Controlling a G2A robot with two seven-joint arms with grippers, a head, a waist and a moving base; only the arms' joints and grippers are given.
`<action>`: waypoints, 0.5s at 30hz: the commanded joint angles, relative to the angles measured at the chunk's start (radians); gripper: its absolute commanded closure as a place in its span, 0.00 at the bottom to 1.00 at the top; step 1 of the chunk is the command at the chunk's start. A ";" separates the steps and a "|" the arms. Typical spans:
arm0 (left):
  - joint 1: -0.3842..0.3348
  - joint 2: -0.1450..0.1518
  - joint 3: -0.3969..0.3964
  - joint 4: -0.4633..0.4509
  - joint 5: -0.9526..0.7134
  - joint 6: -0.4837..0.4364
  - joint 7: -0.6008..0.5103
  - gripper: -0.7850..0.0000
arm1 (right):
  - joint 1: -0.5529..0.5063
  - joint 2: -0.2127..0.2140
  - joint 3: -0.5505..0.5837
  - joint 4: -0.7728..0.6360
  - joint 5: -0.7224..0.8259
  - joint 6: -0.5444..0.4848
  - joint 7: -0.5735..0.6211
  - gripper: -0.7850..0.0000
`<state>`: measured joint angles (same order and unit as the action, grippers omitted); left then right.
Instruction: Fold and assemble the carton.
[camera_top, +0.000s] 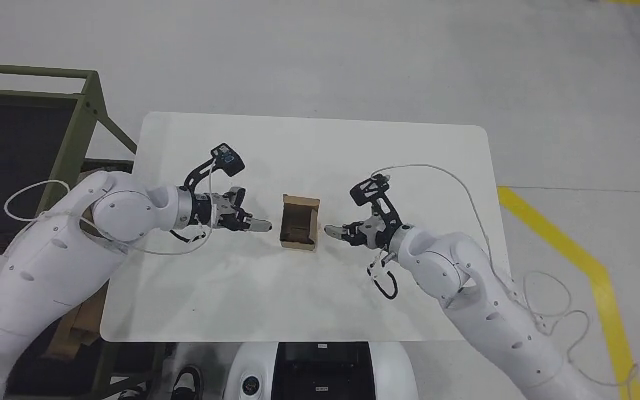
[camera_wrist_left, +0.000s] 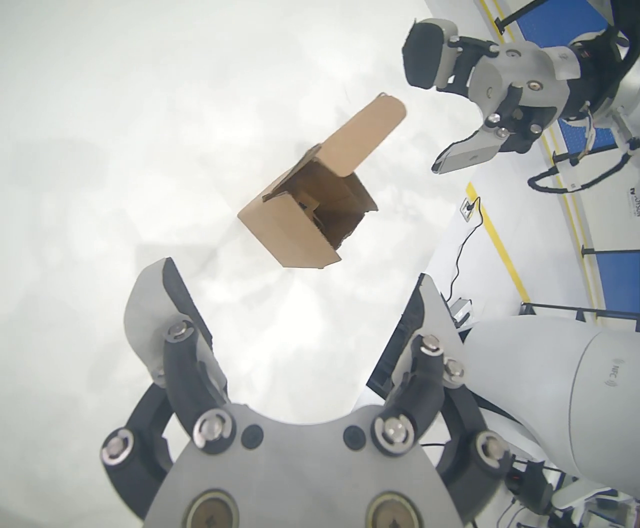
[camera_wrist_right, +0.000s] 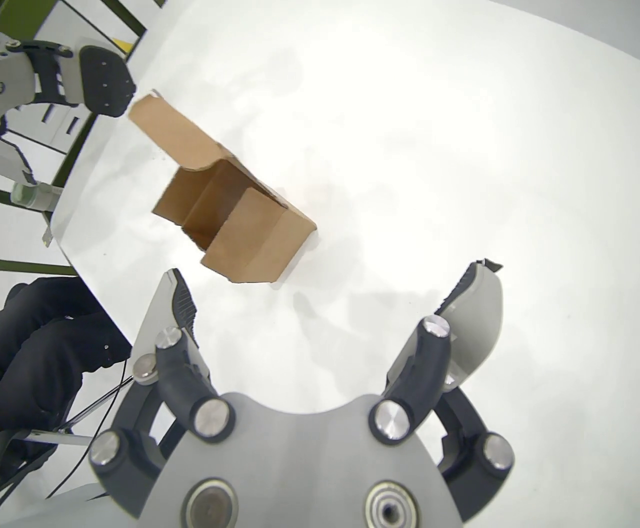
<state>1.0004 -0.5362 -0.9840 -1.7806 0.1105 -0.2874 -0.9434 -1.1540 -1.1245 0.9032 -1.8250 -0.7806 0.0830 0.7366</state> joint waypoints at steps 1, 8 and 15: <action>-0.016 -0.011 0.021 0.020 0.012 0.029 -0.012 0.00 | 0.028 -0.010 -0.020 0.016 -0.006 0.054 0.025 0.00; -0.079 -0.053 0.096 0.077 0.060 0.087 -0.060 0.00 | 0.129 -0.049 -0.113 0.083 -0.030 0.140 0.105 0.00; -0.144 -0.096 0.156 0.143 0.069 0.111 -0.083 0.00 | 0.191 -0.080 -0.166 0.134 -0.029 0.158 0.143 0.00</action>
<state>0.8652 -0.6255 -0.8390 -1.6463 0.1735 -0.1849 -1.0245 -0.9680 -1.2010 0.7413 -1.6955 -0.8107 0.2399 0.8802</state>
